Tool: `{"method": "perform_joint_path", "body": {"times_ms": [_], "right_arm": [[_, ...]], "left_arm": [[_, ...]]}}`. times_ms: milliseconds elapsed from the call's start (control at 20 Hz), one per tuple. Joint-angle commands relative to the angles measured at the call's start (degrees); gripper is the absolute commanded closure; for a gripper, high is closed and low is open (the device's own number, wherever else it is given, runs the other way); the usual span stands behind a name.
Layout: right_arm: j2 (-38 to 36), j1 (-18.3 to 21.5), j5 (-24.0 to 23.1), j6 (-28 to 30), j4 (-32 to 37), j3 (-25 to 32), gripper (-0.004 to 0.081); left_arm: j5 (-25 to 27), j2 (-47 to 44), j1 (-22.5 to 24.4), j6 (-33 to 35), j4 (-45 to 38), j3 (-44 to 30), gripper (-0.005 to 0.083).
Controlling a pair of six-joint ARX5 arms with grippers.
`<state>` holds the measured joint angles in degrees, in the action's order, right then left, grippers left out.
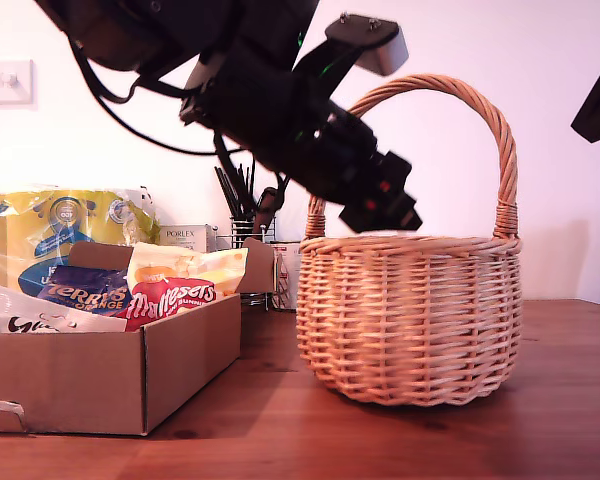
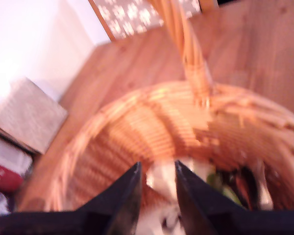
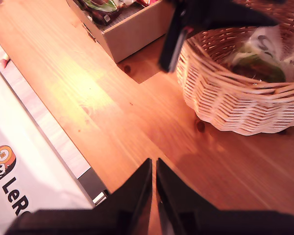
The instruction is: Move the bags of Easter eggs from the cardboard box on the left into the woven basket on the right side.
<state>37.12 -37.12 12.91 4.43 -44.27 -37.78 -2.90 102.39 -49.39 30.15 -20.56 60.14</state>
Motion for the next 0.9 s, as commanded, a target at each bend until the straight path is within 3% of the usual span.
{"method": "perform_joint_path", "body": {"times_ms": [0, 200, 600, 850], "right_arm": [[-0.3, 0.2, 0.0, 0.1, 0.3, 1.0, 0.0783], [-0.3, 0.2, -0.1, 0.1, 5.9, 1.0, 0.0783], [8.7, 0.1, -0.3, 0.2, 25.9, 1.0, 0.0783], [17.2, 0.0, 4.1, 3.5, 38.3, 1.0, 0.0783]], "left_arm": [[0.0, 0.1, -0.4, -0.2, 1.1, 1.0, 0.0561], [-0.3, -7.3, -0.8, -0.2, 12.1, 1.4, 0.0801], [-2.6, -28.7, 0.5, -0.2, 42.5, 1.4, 0.0797], [-2.2, -32.4, 8.0, 2.4, 59.1, 0.9, 0.0797]]}}
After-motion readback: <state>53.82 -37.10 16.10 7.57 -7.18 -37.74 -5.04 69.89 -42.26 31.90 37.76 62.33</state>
